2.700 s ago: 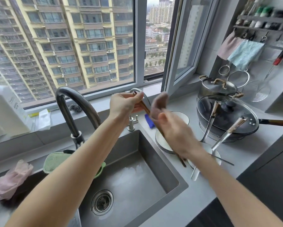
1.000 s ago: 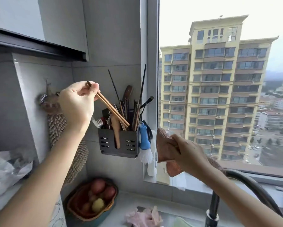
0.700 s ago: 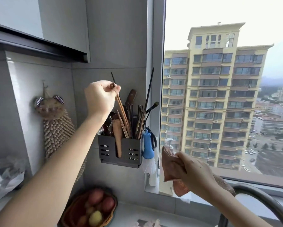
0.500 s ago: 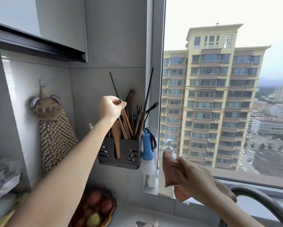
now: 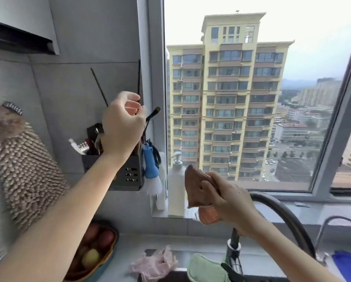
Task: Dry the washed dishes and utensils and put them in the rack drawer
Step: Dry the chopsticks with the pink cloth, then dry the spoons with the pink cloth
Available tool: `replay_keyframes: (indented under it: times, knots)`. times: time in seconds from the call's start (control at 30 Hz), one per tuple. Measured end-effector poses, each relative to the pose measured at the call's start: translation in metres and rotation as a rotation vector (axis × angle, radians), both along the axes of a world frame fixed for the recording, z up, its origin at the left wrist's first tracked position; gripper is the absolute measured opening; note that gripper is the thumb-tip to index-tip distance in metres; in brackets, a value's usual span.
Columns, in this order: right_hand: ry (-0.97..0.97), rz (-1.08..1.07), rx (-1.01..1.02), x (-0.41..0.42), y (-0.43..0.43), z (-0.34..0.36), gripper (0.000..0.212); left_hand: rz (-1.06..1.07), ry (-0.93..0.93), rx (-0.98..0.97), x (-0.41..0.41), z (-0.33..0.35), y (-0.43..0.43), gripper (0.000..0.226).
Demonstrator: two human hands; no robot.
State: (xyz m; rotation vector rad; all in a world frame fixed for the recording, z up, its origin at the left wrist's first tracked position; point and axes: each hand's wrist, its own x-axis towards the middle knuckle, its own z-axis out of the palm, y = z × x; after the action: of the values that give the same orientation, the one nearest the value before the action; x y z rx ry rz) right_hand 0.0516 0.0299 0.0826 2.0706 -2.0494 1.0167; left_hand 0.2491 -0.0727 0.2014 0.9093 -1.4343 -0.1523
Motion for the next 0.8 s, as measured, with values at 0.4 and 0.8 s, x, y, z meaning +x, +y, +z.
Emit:
replay_keyframes:
  times: [0.4,0.8]
  knots:
    - [-0.646,-0.311,-0.123,-0.141,0.225,-0.056,0.031,-0.778,-0.345,0.142,-0.216,-0.081,0.158,0.013]
    - [-0.615,-1.175,-0.045,-0.264,0.427,-0.149,0.027,-1.132,-0.932,0.688,-0.43,-0.256,0.348,0.025]
